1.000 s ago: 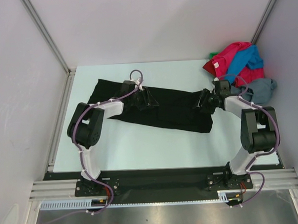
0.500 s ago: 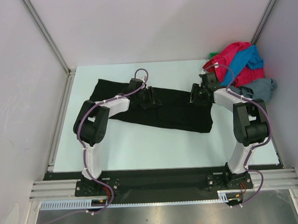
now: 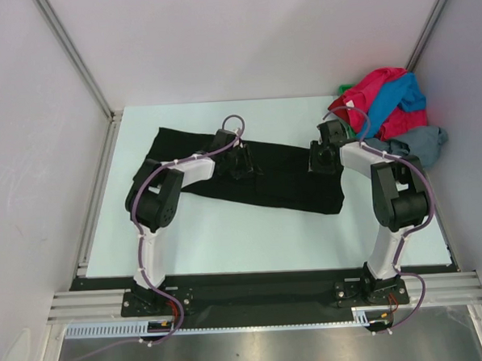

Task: Fold and stack the t-shirts
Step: Fold the tshirt

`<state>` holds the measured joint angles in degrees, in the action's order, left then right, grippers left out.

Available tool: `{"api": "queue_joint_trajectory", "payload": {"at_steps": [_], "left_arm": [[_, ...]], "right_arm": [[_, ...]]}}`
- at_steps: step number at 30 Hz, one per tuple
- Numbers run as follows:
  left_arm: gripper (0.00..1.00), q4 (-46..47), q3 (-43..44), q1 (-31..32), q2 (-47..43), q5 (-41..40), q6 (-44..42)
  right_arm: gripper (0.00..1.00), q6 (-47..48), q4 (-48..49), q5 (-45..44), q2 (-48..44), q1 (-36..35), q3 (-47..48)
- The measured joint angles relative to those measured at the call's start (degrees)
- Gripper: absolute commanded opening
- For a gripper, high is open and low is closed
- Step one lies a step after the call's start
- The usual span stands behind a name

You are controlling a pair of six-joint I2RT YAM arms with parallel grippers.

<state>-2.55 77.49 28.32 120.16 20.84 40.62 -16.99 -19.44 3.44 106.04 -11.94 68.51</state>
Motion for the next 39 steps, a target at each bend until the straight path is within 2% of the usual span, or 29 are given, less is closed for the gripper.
{"api": "queue_joint_trajectory", "payload": {"at_steps": [5, 8, 11, 14, 19, 26, 34, 37, 38, 39], "left_arm": [[0.22, -0.22, 1.27, 0.04, 1.49, 0.35, -0.04], [0.15, -0.17, 2.1, 0.07, 1.57, 0.37, -0.13], [0.02, 0.46, 2.47, 0.07, 1.57, 0.37, -0.33], [0.0, 2.21, 1.97, 0.15, 1.42, 0.28, -0.61], [0.0, 6.84, -2.34, 0.61, -1.14, -0.02, -0.55], [0.0, 12.66, -7.45, 1.55, -5.79, -1.38, -0.55], [0.01, 13.79, -6.23, 1.68, -4.94, -1.97, -1.16], [0.19, 12.0, -3.85, 1.66, -3.02, -3.19, -2.4], [0.28, 10.56, -2.62, 1.64, -2.14, -3.78, -2.95], [0.32, 8.68, -1.16, 1.55, -1.25, -4.48, -3.63]], "right_arm": [[0.29, -0.09, 0.22, 0.15, 1.16, 0.07, 0.31], [0.15, -0.37, 0.61, 0.85, 1.49, 0.48, 0.28], [0.09, -1.55, 1.97, 2.12, 1.4, 1.42, -0.15], [0.04, -3.58, 4.24, 3.3, 0.28, 3.26, -2.86], [0.01, -7.34, 7.08, 7.26, -2.67, 7.15, -7.82], [0.01, -13.44, 14.43, 14.34, -3.54, 10.67, -13.7], [0.04, -16.02, 18.93, 16.61, -3.52, 11.21, -14.71], [0.14, -16.04, 19.69, 16.59, -3.5, 11.21, -14.71], [0.16, -15.93, 19.93, 16.55, -3.5, 11.21, -14.71], [0.21, -15.69, 20.09, 16.46, -3.45, 11.21, -14.71]]}}
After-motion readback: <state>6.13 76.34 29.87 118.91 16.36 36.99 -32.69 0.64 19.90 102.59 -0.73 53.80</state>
